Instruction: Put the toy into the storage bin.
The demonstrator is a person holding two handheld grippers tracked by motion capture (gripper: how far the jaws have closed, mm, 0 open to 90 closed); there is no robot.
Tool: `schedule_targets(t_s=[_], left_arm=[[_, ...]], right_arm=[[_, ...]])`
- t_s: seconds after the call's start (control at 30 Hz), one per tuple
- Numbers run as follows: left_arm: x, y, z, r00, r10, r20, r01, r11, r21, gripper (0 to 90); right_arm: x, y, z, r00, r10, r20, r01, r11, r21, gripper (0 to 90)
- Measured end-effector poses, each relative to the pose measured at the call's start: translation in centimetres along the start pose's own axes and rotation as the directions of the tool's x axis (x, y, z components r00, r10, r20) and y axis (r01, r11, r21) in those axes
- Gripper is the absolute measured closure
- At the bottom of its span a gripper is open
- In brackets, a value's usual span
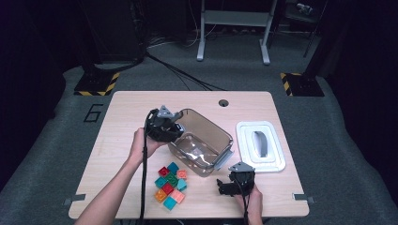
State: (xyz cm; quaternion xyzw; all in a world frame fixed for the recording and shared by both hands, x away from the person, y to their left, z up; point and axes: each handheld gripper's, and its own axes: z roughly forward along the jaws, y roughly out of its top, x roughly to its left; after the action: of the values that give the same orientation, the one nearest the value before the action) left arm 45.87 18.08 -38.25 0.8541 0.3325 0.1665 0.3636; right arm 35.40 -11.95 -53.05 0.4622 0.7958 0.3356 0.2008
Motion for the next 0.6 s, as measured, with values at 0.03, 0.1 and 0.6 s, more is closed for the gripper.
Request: schedule_targets(t_s=[0.03, 0.1, 0.6], left_arm=[[-0.06, -0.06, 0.0, 1.0, -0.001, 0.001, 0.001, 1.0, 0.0, 46.3], [-0.12, -0.14, 0.0, 1.0, 0.005, 0.005, -0.005, 1.0, 0.008, 46.2], [-0.35, -0.97, -0.31, 1.0, 0.0, 0.009, 0.0, 0.9977, 0.067, 46.0]], right_arm=[[0.0, 0.0, 0.0, 1.0, 0.0, 0.0, 0.0, 1.0, 0.0, 2.2], [0.0, 0.0, 0.0, 1.0, 0.0, 0.001, 0.0, 1.0, 0.0, 2.2], [-0.01, 0.01, 0.01, 1.0, 0.002, 0.001, -0.002, 1.0, 0.0, 2.3]])
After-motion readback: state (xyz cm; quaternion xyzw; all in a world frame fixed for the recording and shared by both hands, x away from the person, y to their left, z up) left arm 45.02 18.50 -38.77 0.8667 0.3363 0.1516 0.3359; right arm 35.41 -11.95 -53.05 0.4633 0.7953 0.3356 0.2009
